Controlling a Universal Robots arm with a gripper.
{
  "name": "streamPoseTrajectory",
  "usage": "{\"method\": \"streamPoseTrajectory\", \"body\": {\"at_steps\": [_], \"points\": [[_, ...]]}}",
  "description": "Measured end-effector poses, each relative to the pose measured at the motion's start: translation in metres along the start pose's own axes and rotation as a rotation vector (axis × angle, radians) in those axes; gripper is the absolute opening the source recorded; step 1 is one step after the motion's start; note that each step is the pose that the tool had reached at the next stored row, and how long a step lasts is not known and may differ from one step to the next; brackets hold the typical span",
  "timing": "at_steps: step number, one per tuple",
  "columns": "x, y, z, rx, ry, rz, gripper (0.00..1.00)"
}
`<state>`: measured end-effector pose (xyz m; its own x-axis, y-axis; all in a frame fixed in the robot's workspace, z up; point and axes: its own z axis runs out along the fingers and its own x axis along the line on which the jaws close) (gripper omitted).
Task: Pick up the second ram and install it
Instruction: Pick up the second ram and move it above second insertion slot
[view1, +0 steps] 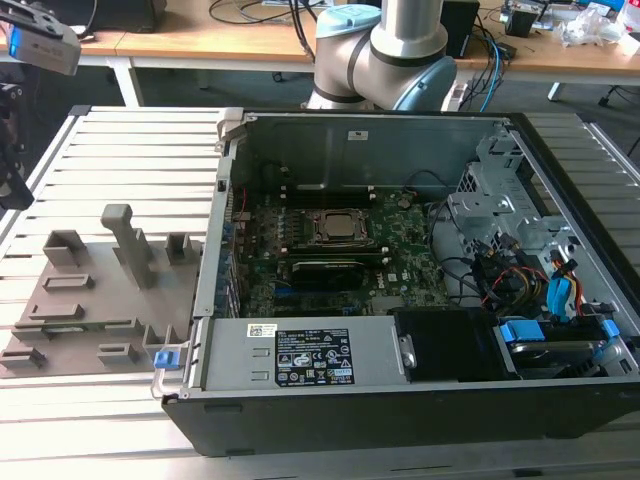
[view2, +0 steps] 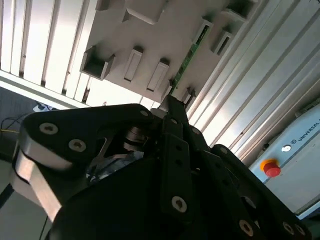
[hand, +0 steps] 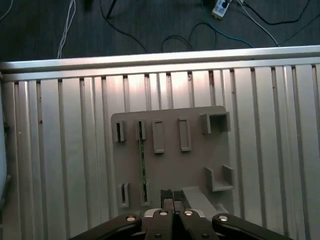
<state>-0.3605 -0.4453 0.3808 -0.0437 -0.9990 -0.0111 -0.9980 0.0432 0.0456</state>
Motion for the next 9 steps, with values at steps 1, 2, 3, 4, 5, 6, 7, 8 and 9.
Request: {"method": "streamPoseTrajectory", "body": {"at_steps": [1,2,3,4,5,6,7,8,9], "points": [[0.0,0.0,0.0,-0.0002,0.001,-0.023,0.11],[0.0,0.0,0.0,-0.0005,0.0019,-0.042,0.11],[0.0,0.0,0.0,-0.0006,0.0024,-0.052,0.11],[0.0,0.0,0.0001,-0.0008,0.0034,-0.076,0.11],[0.0,0.0,0.0,-0.0011,0.0046,-0.102,0.11],[0.0,0.0,0.0,-0.0013,0.0055,-0.121,0.11],[0.0,0.0,0.0,-0.0015,0.0062,-0.136,0.11],[0.0,0.0,0.0,-0.0015,0.0062,-0.136,0.11],[0.0,0.0,0.0,-0.0015,0.0062,-0.136,0.11]]}}
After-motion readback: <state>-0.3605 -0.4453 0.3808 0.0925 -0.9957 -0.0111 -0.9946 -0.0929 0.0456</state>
